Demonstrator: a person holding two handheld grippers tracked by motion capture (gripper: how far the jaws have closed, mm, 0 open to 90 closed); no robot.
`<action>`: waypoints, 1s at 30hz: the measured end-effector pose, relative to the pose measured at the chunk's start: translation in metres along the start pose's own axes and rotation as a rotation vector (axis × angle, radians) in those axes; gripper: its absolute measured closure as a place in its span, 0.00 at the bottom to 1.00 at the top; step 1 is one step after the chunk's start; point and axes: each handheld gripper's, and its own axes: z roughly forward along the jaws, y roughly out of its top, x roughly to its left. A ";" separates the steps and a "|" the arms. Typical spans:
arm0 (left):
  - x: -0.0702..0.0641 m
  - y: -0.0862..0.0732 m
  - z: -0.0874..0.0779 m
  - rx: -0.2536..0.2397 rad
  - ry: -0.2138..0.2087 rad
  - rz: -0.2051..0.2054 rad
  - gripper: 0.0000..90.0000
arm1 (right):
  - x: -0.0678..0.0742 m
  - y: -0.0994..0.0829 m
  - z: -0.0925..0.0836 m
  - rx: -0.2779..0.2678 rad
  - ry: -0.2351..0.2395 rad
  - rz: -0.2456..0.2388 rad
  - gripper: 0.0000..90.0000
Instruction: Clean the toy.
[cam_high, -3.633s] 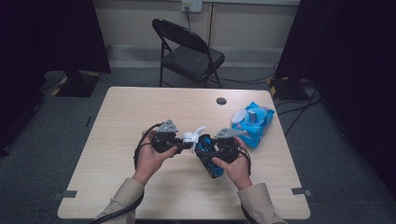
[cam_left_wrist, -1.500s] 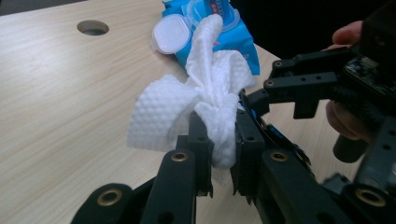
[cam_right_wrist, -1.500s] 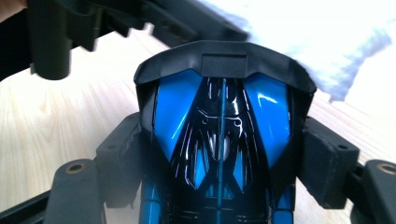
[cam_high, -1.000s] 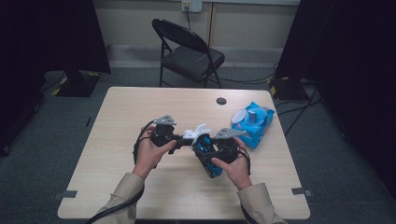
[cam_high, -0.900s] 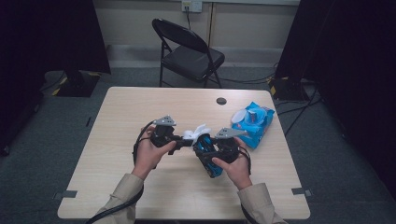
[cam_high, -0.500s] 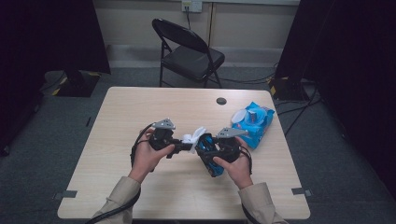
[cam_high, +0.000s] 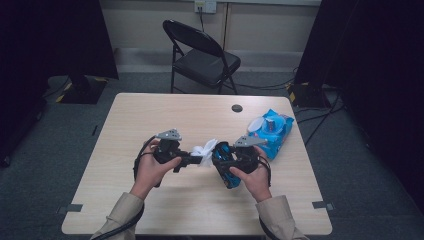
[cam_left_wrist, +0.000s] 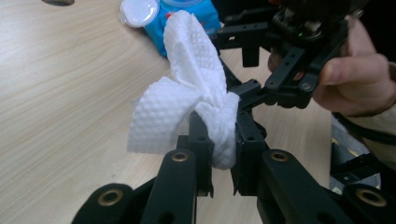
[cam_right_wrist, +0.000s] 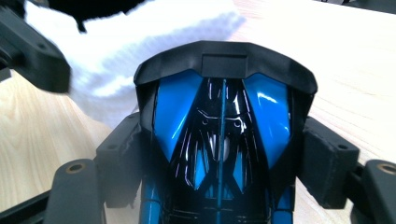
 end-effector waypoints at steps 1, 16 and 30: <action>0.000 0.000 0.000 0.000 0.000 0.000 0.90 | 0.000 0.000 0.000 0.000 0.000 0.000 0.28; 0.003 0.019 0.004 -0.054 0.014 -0.030 0.89 | 0.009 0.003 0.004 0.008 0.021 -0.036 0.29; 0.018 0.025 0.032 -0.023 0.125 -0.062 0.87 | 0.017 0.005 0.006 0.001 0.062 -0.064 0.29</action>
